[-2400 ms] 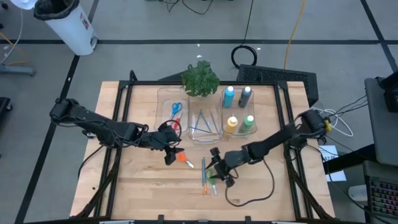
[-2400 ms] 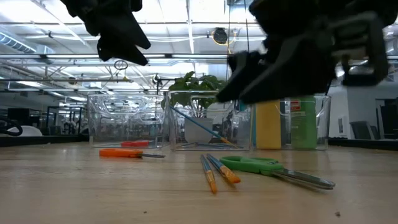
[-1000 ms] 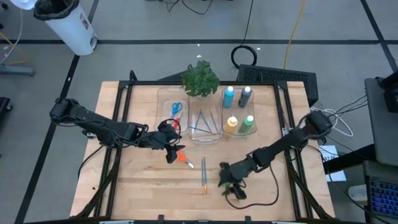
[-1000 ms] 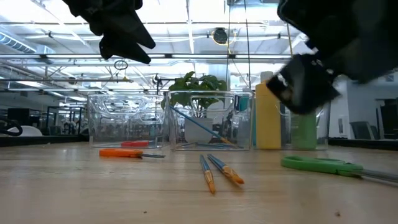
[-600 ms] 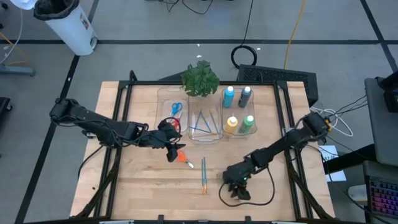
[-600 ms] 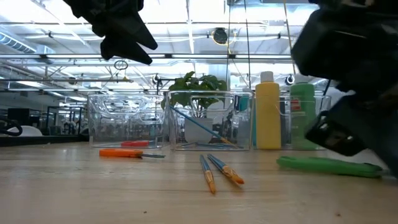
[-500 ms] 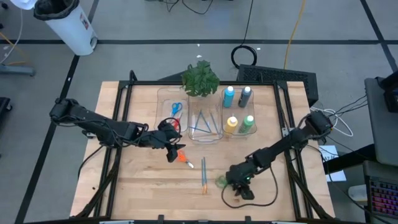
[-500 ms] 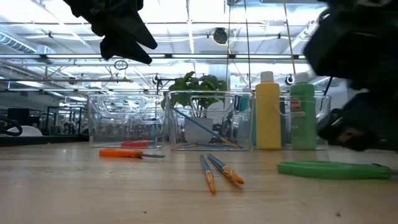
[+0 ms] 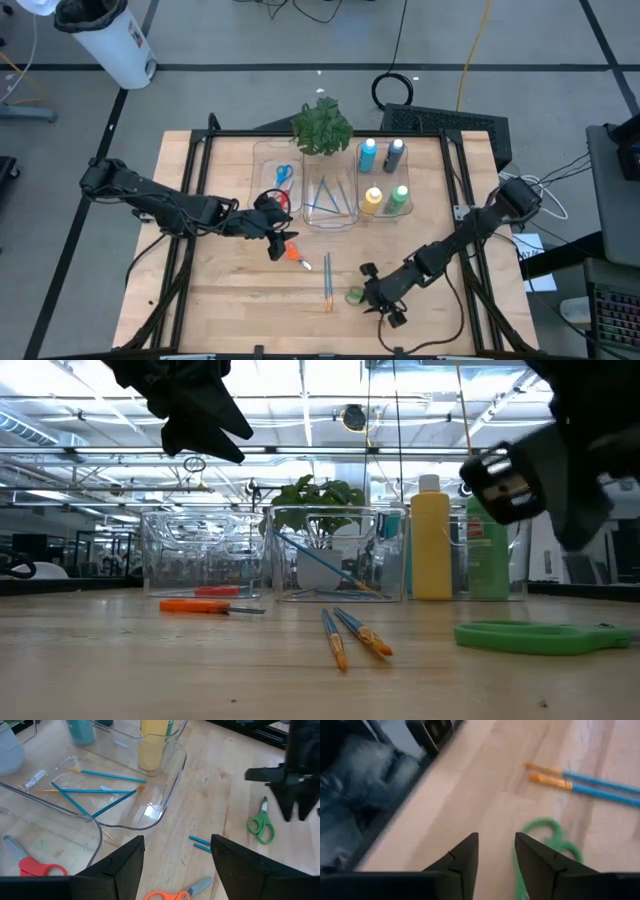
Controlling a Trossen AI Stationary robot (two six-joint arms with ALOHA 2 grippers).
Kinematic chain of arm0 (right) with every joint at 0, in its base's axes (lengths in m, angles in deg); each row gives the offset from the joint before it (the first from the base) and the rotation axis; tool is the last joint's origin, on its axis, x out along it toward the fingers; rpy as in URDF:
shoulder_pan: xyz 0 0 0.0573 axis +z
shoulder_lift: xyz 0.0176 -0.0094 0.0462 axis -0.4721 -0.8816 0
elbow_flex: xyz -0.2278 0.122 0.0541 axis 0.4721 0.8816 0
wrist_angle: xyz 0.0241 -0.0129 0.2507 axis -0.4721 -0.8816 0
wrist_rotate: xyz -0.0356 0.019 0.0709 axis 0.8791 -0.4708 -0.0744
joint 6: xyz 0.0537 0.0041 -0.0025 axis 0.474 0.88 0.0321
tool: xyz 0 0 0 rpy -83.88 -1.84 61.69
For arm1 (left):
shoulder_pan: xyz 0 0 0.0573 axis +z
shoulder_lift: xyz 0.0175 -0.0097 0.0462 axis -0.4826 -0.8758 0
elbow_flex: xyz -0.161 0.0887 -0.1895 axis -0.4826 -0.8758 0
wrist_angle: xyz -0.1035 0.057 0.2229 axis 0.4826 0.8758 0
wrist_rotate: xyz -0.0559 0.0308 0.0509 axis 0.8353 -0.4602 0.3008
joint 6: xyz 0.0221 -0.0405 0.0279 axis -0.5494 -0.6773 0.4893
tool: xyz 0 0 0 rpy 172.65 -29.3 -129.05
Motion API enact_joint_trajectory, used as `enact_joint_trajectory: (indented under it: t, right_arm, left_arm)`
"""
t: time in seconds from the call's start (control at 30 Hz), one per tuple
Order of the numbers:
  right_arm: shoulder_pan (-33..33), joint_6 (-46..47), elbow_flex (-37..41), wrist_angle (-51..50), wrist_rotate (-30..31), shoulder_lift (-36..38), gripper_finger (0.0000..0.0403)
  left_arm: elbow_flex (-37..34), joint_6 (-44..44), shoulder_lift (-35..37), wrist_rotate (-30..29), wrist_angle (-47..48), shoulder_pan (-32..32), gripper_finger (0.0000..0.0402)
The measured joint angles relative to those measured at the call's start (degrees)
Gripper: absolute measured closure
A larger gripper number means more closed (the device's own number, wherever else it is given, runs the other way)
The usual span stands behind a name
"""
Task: Pick & Place Paint Supplies
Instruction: Put the green scissors into the left transparent bin
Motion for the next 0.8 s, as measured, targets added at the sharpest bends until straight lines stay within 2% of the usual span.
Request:
enact_joint_trajectory:
  t: [0.27,0.57,0.63,0.8]
  right_arm:
    - [-1.6,-1.1,0.0,1.6,0.2,-2.7,0.0231]
    - [-1.9,-3.1,-0.8,7.1,0.8,-10.5,0.0244]
    - [-1.9,-2.6,-0.9,5.6,2.6,-11.0,0.0249]
    - [-1.7,-1.9,-0.8,-5.8,8.4,-9.8,0.0260]
  left_arm:
    - [0.0,0.1,0.0,-1.5,-2.2,0.0,0.0165]
    - [0.0,0.1,0.0,-7.7,-5.9,0.0,0.0165]
    - [0.0,0.0,0.0,-8.6,-6.4,0.0,0.0165]
    - [0.0,-0.5,0.0,-8.8,-7.3,0.0,0.0165]
